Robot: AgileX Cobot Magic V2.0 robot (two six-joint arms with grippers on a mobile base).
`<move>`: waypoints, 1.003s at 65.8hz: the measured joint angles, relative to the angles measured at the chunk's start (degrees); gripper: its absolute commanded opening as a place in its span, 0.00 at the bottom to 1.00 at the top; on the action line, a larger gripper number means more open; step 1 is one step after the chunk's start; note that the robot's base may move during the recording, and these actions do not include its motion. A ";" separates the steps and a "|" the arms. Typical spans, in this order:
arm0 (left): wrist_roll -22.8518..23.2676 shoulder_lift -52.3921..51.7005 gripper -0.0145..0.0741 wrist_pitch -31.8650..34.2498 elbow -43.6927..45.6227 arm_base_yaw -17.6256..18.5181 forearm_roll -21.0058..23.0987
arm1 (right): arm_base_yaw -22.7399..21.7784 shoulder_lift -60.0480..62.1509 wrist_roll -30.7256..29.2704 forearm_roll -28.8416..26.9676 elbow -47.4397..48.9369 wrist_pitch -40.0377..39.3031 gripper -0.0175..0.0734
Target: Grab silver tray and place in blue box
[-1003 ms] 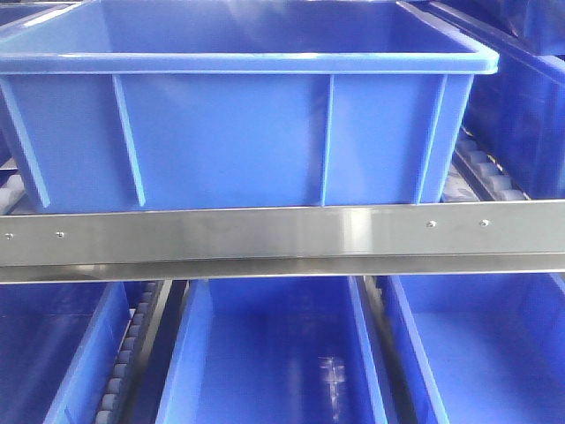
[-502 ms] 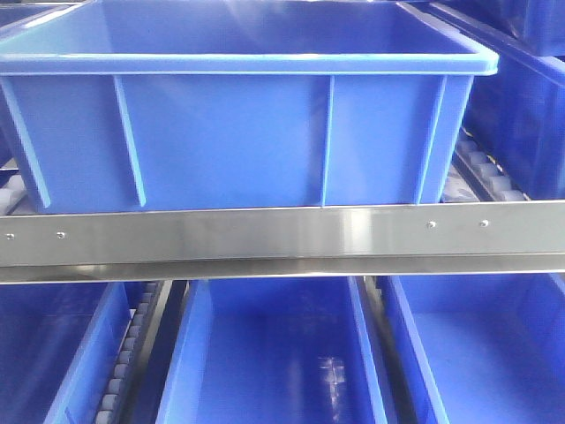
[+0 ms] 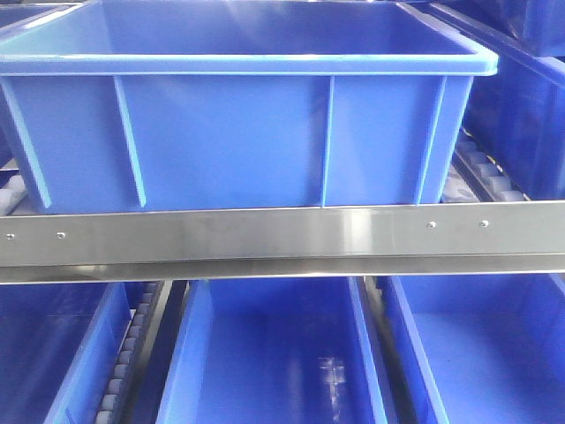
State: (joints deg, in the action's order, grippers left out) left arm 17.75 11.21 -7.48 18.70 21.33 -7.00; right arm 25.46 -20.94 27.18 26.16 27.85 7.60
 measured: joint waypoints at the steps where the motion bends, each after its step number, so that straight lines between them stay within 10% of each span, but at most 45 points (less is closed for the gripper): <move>1: 0.00 0.00 0.16 0.00 0.00 0.00 0.03 | 0.00 0.49 0.00 -0.09 0.00 0.39 0.25; 54: -0.12 0.00 0.16 0.00 0.00 0.00 0.13 | 0.00 1.83 0.00 -0.27 -1.01 3.83 0.25; 66: -0.12 0.00 0.16 0.00 0.00 0.00 0.13 | -5.68 2.66 -5.61 -3.73 -6.19 4.90 0.25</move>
State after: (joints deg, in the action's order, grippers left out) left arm 17.62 11.21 -7.48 18.70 21.33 -6.87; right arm 19.78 -18.27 21.57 22.44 21.66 12.51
